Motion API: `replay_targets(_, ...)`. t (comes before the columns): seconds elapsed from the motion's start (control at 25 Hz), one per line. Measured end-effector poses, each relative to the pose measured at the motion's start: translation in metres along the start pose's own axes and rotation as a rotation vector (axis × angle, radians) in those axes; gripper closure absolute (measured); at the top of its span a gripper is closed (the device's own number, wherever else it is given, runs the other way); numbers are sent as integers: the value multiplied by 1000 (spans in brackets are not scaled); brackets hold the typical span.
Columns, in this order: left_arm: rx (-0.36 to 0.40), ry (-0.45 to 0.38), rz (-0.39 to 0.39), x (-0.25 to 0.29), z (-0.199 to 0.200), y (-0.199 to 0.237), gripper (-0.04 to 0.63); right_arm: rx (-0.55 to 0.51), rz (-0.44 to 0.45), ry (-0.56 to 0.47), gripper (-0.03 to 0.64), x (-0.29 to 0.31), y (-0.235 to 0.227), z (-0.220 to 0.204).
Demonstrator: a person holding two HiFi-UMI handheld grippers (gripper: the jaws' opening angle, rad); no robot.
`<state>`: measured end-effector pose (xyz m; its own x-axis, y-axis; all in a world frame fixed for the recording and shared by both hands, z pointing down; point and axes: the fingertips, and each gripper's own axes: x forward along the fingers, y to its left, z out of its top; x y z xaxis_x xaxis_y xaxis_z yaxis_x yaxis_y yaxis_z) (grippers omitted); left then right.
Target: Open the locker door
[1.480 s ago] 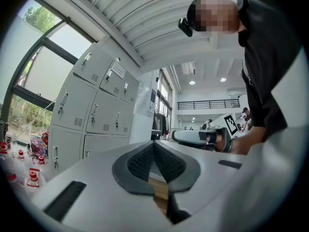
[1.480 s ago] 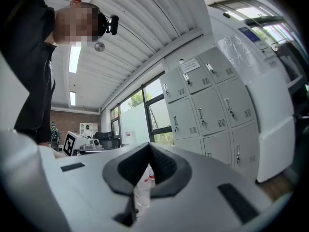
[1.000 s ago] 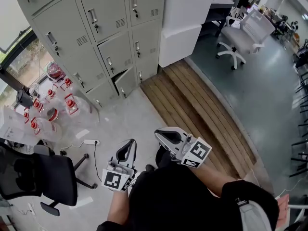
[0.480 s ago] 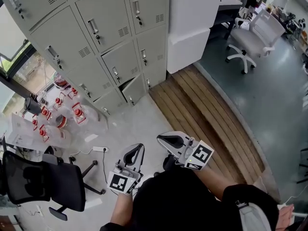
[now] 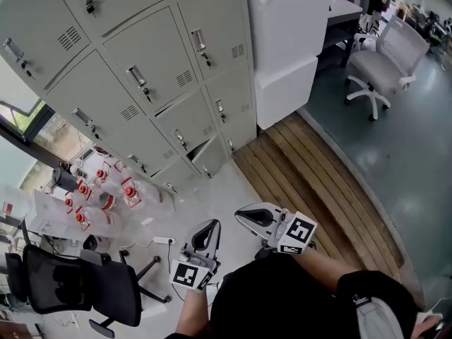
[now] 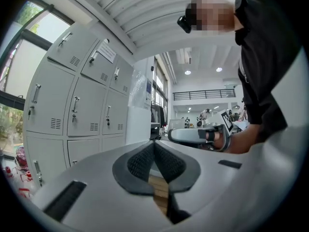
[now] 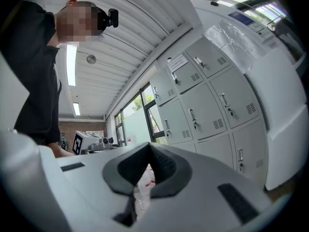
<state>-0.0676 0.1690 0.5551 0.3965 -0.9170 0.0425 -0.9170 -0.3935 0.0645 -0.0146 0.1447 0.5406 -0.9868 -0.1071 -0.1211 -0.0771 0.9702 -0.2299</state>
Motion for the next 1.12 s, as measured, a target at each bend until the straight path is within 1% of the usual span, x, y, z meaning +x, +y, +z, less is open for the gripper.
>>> replay_targets(0.08,12,10,5,18,5,2,580,5,10,1,607,-3,-17,8)
replay_targets(0.24,9,-7,20,52,18,6,580,6,22,6,607,-13,-50,18)
replay_targets(0.4,37,11,23,81,14,12,580,9,32,10,607,-14,-81,17)
replay_targets(0.48,27,19,18,93,13,16,580,9,23,1,607,-15,-94,19)
replay_targets(0.64,-26,17,27,112,15,31,580,41,-12,-11,607,-21,-117,17)
replay_targets(0.72,-29,15,22,121,17,38,580,46,-30,-12,607,-24,-127,16)
replay_targets(0.8,-24,21,7,132,15,44,580,55,-58,-18,607,-29,-139,16)
replay_targets(0.92,-23,21,-36,151,13,53,581,63,-116,-18,607,-32,-159,13)
replay_targets(1.12,-31,1,-98,174,16,84,580,78,-164,3,607,-2,-182,7)
